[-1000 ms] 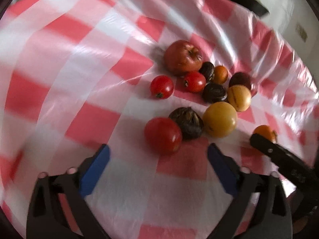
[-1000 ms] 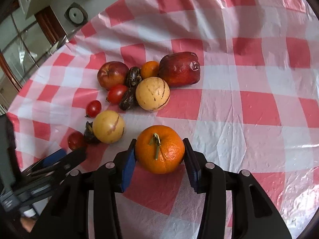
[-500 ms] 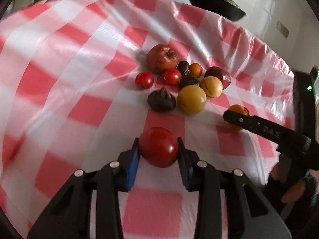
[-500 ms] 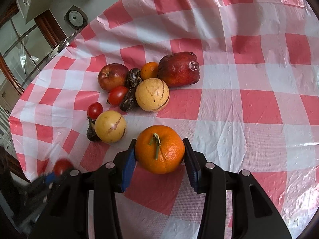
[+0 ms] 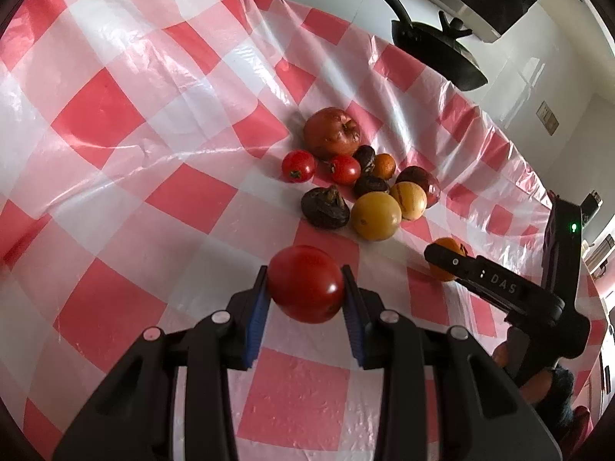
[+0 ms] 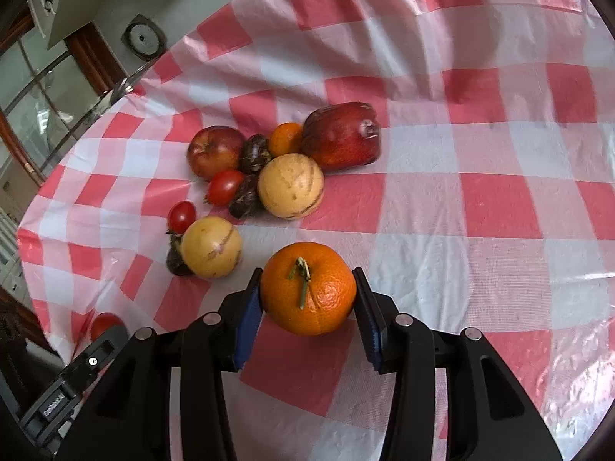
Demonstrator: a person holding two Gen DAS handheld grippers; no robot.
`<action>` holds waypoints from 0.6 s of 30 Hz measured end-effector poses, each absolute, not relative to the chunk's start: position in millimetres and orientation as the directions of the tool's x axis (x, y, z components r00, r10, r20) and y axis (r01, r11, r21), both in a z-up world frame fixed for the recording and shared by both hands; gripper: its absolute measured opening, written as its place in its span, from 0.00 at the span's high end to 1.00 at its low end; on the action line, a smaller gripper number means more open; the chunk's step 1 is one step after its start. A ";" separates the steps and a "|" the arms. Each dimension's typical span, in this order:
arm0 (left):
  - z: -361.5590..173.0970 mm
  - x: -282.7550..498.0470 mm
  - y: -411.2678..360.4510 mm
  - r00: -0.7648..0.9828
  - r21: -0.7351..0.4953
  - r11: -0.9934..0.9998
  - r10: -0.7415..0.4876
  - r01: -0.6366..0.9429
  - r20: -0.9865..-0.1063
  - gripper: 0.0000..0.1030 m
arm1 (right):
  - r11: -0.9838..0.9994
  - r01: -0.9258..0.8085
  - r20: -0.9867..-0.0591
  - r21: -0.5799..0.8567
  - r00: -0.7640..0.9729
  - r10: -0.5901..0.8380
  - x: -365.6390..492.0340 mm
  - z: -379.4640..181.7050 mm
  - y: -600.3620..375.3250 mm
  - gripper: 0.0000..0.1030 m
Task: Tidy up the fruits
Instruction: 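Carry the tomato and tangerine to the white box and release both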
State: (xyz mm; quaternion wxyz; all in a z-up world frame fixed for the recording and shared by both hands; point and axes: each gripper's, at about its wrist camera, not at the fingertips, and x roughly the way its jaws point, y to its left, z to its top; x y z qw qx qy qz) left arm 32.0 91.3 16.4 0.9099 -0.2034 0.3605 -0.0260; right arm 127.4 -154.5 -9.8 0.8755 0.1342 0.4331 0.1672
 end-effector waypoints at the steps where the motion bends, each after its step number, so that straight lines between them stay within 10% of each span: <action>1: 17.3 30.4 92.4 0.745 -0.394 0.914 -0.194 -0.100 -0.638 0.65 | 0.909 -0.169 -0.715 0.380 0.571 0.405 123.4 -9.3 -155.0 0.57; 18: 26.7 -78.0 77.9 0.783 -0.373 0.920 -0.145 -0.118 -0.605 0.65 | 0.857 -0.219 -0.663 0.466 0.555 0.502 -10.4 1.7 -170.4 0.57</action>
